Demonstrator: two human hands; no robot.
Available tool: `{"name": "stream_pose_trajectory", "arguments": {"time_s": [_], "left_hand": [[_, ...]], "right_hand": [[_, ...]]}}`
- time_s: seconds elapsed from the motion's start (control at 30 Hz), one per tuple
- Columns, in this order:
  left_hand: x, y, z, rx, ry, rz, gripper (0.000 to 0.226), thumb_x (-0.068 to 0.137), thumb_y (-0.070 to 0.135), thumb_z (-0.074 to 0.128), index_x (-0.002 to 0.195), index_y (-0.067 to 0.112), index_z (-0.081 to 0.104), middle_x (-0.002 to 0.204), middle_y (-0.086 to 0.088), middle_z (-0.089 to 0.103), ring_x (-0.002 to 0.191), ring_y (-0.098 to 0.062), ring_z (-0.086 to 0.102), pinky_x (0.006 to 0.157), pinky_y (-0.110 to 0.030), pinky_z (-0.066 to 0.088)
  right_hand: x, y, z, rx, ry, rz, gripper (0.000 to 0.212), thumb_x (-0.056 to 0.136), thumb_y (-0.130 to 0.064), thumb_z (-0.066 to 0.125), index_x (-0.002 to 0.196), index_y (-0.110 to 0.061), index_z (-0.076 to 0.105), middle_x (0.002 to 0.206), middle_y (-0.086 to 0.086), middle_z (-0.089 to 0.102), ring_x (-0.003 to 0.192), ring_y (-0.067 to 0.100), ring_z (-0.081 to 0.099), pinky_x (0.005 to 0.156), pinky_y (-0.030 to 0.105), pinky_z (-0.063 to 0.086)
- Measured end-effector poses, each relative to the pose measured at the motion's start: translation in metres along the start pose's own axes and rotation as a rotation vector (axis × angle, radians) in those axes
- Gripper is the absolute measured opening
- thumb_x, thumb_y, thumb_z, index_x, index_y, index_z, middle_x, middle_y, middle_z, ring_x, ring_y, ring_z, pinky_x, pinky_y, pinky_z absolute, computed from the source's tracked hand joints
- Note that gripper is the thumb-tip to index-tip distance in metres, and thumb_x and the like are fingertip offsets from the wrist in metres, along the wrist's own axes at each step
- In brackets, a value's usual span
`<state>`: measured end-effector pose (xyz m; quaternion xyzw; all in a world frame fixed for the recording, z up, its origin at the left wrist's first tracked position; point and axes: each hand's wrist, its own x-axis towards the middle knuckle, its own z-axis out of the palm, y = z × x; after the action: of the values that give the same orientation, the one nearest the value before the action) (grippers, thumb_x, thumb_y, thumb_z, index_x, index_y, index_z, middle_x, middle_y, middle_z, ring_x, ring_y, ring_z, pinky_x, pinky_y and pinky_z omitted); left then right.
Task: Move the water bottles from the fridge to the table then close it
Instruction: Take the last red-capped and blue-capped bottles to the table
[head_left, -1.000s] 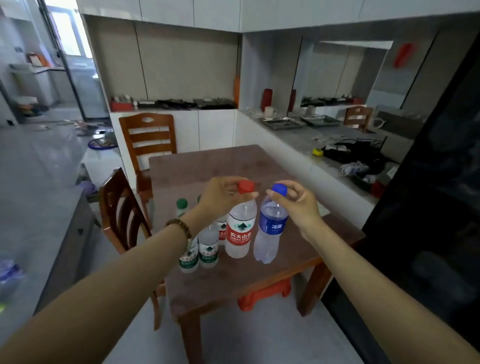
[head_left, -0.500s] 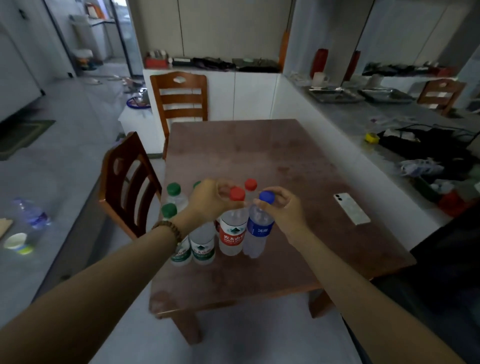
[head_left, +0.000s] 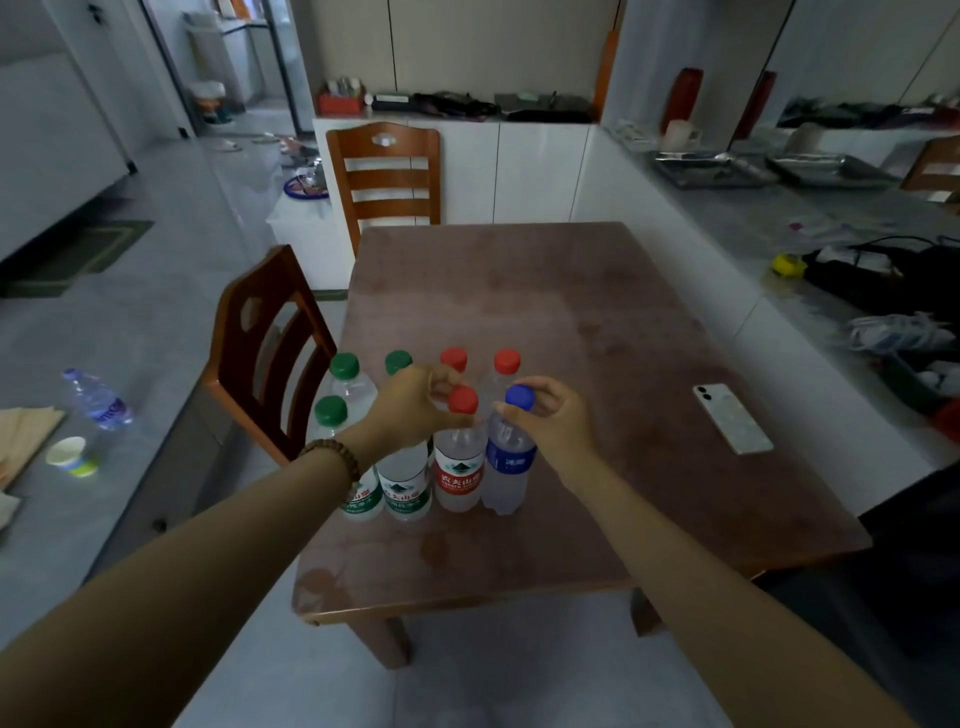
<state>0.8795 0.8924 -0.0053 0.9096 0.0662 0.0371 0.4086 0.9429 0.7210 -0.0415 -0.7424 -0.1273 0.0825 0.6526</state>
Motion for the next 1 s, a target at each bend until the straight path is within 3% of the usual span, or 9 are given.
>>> {"name": "stream_pose_trajectory", "arguments": {"time_s": [0.3,0.57,0.73,0.93,1.0], "left_hand": [[0.008,-0.017,-0.005,0.083,-0.043,0.016,0.037,0.064,0.023,0.082,0.094,0.014,0.063,0.094,0.001,0.071,0.089,-0.011,0.066,0.087,-0.034,0.055],[0.013,-0.02,-0.004,0.126,-0.056,-0.017,0.043,0.065,0.027,0.081,0.101,0.016,0.061,0.096,0.003,0.07,0.088,-0.011,0.065,0.087,-0.033,0.054],[0.01,-0.016,-0.006,0.205,-0.091,0.018,0.044,0.07,0.03,0.078,0.107,0.017,0.06,0.103,0.002,0.067,0.093,-0.012,0.061,0.088,-0.028,0.051],[0.001,-0.011,-0.009,0.219,-0.026,0.079,0.041,0.078,0.03,0.071,0.114,0.015,0.058,0.111,-0.001,0.062,0.098,-0.014,0.056,0.089,-0.03,0.049],[-0.002,-0.008,-0.011,0.195,0.005,0.083,0.041,0.081,0.03,0.069,0.116,0.015,0.057,0.116,-0.002,0.061,0.101,-0.015,0.055,0.089,-0.032,0.047]], "right_hand": [[0.005,0.004,0.011,-0.004,-0.016,-0.01,0.035,0.067,-0.012,0.082,0.096,-0.016,0.064,0.103,0.001,0.068,0.094,0.012,0.064,0.079,0.016,0.051],[0.01,0.003,0.007,-0.107,-0.091,-0.045,0.033,0.068,-0.016,0.082,0.094,-0.019,0.062,0.1,-0.002,0.067,0.1,0.018,0.063,0.089,0.028,0.051],[0.006,0.001,0.003,-0.09,-0.099,-0.02,0.03,0.07,-0.013,0.08,0.092,-0.022,0.06,0.098,-0.004,0.065,0.096,0.015,0.061,0.086,0.025,0.05],[0.002,-0.005,0.008,-0.167,-0.107,0.008,0.037,0.078,-0.015,0.074,0.111,-0.007,0.06,0.112,0.005,0.063,0.099,0.016,0.057,0.082,0.022,0.047],[0.001,-0.008,0.008,-0.213,-0.107,0.023,0.042,0.078,-0.017,0.073,0.116,-0.007,0.059,0.12,0.007,0.062,0.107,0.021,0.058,0.087,0.027,0.047]]}}
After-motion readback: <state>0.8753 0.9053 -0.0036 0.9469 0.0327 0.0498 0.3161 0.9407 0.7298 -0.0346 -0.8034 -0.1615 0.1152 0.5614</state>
